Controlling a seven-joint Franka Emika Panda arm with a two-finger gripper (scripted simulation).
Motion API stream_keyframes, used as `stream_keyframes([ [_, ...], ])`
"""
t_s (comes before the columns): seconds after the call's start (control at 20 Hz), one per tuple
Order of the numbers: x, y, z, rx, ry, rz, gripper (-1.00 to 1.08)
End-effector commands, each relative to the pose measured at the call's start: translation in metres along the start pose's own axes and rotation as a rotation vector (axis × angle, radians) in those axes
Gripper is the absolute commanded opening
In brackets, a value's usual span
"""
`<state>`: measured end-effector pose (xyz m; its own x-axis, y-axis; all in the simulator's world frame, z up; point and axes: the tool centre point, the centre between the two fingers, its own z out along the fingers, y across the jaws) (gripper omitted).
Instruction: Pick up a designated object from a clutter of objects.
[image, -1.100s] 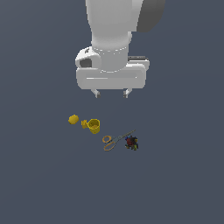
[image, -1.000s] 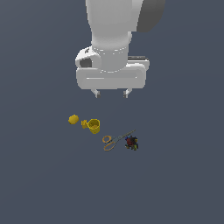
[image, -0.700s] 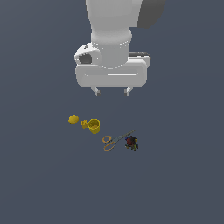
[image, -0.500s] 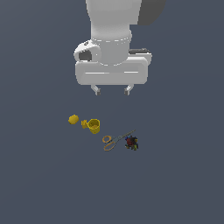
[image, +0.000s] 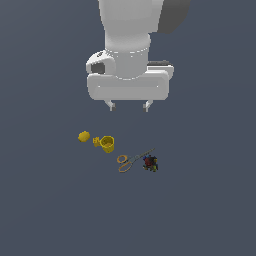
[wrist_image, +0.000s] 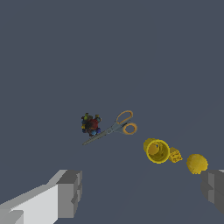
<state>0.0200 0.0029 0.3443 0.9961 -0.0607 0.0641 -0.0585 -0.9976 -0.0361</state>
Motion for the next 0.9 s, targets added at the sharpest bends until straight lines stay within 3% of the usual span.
stream_keyframes([
  [0.0, 0.001, -0.001, 0.005, 0.001, -0.002, 0.027, 1.00],
  [0.85, 0.013, -0.012, 0.076, 0.000, -0.021, 0.382, 1.00],
])
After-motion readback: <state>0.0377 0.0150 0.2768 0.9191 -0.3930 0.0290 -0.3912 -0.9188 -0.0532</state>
